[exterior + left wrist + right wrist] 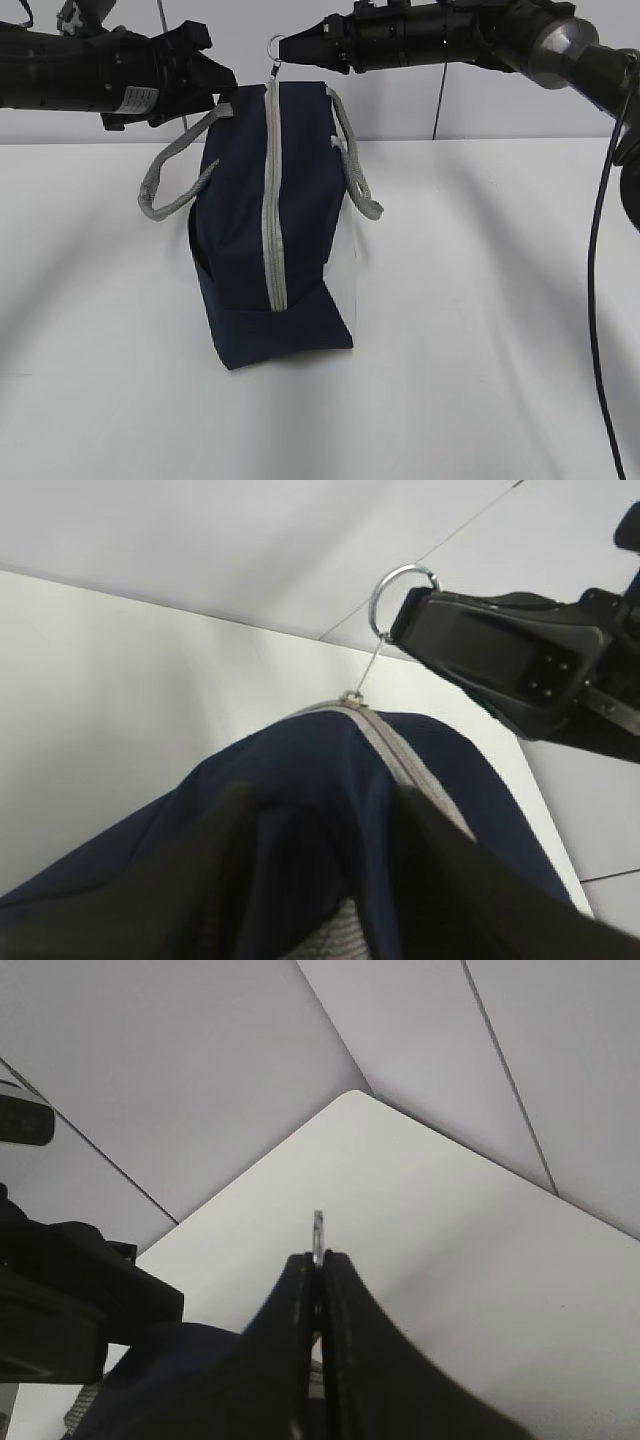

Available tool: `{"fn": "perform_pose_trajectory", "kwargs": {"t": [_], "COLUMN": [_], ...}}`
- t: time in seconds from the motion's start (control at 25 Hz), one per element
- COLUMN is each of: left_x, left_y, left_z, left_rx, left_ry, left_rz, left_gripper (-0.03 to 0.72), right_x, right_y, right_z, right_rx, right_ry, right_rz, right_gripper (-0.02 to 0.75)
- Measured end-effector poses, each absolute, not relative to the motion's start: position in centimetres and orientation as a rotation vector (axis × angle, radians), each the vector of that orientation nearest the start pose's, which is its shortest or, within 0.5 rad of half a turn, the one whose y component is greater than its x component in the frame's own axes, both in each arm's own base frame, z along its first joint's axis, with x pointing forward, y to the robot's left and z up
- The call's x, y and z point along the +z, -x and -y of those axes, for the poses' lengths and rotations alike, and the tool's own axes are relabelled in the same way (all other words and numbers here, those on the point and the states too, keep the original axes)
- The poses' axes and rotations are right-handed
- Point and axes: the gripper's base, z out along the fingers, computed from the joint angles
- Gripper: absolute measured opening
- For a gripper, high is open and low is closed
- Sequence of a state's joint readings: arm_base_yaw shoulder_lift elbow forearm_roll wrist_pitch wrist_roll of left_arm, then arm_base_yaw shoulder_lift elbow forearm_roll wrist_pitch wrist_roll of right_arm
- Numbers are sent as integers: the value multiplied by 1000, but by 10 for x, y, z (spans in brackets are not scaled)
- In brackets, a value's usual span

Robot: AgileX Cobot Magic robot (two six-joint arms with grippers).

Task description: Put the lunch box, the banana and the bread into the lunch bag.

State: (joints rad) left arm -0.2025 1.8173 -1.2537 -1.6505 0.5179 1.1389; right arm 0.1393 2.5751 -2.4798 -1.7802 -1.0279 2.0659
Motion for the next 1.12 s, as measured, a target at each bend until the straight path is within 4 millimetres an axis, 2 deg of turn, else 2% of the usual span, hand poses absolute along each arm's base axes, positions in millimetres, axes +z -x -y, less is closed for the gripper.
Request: {"fn": "perform_pose_trajectory", "kwargs": {"t": [0.16, 0.28, 0.44, 0.68, 0.92, 1.12], "left_x": [259, 257, 257, 257, 257, 248], "left_y": [-393, -393, -393, -392, -392, -395], "left_z": [128, 129, 129, 133, 133, 134], "left_rx": [-996, -999, -1004, -1007, -1004, -1006], "left_ry": [-30, -31, -28, -36, -33, -24], "left_rz": [-2078, -2081, -2081, -2083, -2084, -2104], "left_gripper": [342, 409, 439, 441, 402, 391], "right_x": [245, 245, 245, 245, 245, 245], "right_y": [-541, -541, -541, -541, -541, -541], "right_z": [-153, -153, -153, -153, -153, -153], "right_rx": [1100, 1100, 1100, 1100, 1098, 1098], "right_ry": [708, 708, 709, 709, 710, 710], "right_rz": [-1759, -1759, -1760, -1760, -1761, -1761], "right_gripper": [-16, -16, -16, -16, -16, -16]}}
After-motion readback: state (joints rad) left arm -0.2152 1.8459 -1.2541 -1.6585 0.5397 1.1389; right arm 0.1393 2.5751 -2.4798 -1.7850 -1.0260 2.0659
